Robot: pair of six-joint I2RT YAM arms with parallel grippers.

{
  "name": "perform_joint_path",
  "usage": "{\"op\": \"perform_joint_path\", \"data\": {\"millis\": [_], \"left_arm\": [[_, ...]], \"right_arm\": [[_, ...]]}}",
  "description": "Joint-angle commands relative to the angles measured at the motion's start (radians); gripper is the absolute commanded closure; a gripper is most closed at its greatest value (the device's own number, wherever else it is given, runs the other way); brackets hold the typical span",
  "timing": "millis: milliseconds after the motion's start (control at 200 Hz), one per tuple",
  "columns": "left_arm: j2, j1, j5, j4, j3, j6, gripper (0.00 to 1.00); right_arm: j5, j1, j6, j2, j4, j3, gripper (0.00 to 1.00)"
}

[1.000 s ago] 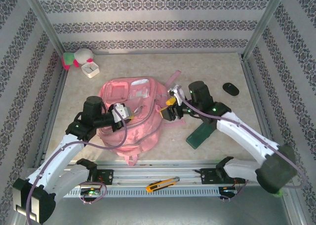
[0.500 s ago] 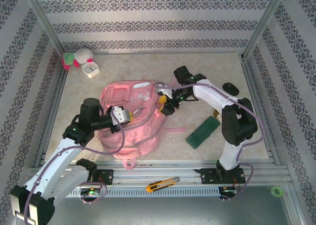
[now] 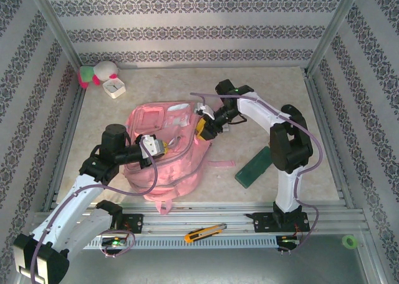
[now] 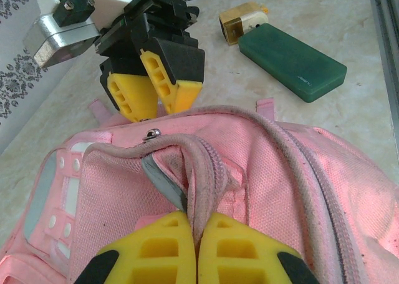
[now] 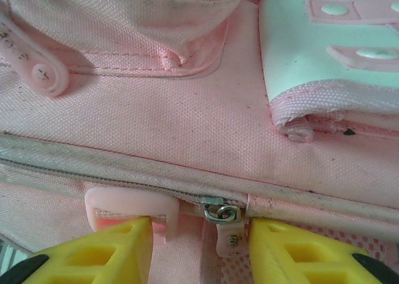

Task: Pack the student bag

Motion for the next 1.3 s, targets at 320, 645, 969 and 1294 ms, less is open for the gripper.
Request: {"op": "perform_joint_path", "data": {"millis": [320, 645, 969, 1294], "left_arm": [[0.002, 0.007, 0.063, 0.155, 0.016, 0.011, 1.00], [0.000, 0.008, 0.065, 0.168, 0.019, -0.004, 1.00], [0.002, 0.008, 0.059, 0.231, 0.007, -0.056, 1.00], [0.026, 0.005, -0.133, 0.213, 0.005, -0.086, 1.00]], "right_arm": [[0.065, -0.054, 0.057, -0.140, 0.004, -0.096, 0.49], [0.015, -0.020, 0.125, -0.065, 0.117, -0.052, 0.44], [-0.019, 0.028, 0.112, -0.016, 0.078, -0.047, 0.61], [-0.144, 0.027, 0.186, -0.118, 0.082, -0.108, 1.00]]}}
